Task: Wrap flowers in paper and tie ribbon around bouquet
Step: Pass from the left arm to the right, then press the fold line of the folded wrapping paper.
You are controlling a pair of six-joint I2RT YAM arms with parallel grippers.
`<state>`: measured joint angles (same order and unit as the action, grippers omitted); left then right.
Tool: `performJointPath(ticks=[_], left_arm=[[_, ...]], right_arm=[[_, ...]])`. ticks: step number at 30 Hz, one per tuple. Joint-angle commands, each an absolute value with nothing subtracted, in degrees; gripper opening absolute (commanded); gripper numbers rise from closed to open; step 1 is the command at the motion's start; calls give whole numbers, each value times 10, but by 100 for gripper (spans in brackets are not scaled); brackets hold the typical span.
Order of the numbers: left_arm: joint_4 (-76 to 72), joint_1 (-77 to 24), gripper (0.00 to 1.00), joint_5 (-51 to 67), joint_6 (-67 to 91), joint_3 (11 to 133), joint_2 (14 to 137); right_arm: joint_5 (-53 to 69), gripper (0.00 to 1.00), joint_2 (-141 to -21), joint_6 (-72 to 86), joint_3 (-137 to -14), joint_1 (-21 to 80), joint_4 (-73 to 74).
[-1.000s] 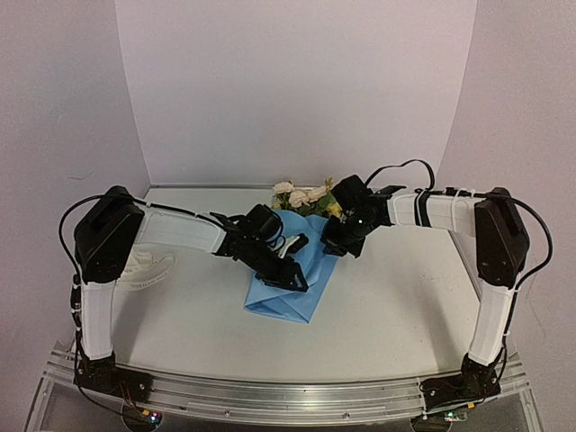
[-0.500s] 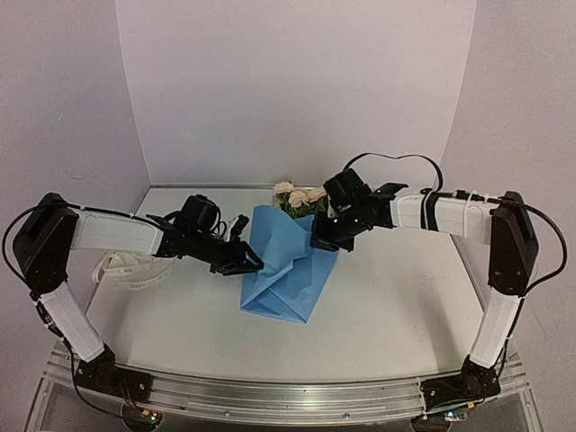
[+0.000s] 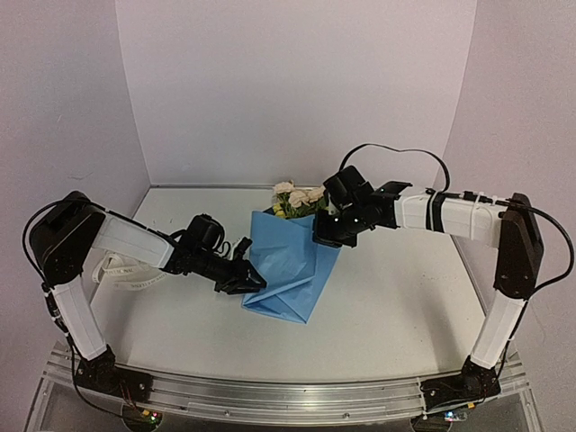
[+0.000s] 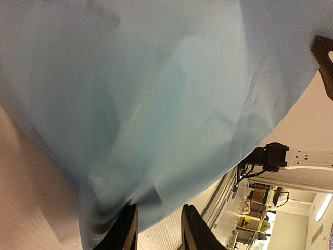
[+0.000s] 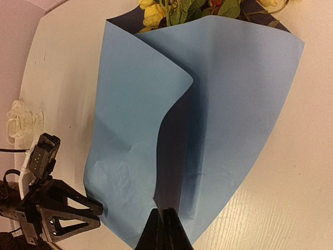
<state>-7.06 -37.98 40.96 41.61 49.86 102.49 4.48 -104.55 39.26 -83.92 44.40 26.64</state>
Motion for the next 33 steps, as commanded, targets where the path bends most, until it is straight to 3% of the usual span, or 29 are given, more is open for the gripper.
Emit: performJointPath(ticks=[1,7,15,33], left_arm=[[-61,-379,35,401,410,504,946],[-36,-305,40,314,444,506,889],[-49,-297,28,366,417,591,1010],[-61,-429,15,297,489,502,1001]], right_arm=[[22,0,-1015,370,-849,445,272],[30,0,-1002,348,-831,444,283],[13,0,-1004,345,-821,435,284],[37,0,-1043,315,-873,407,299]])
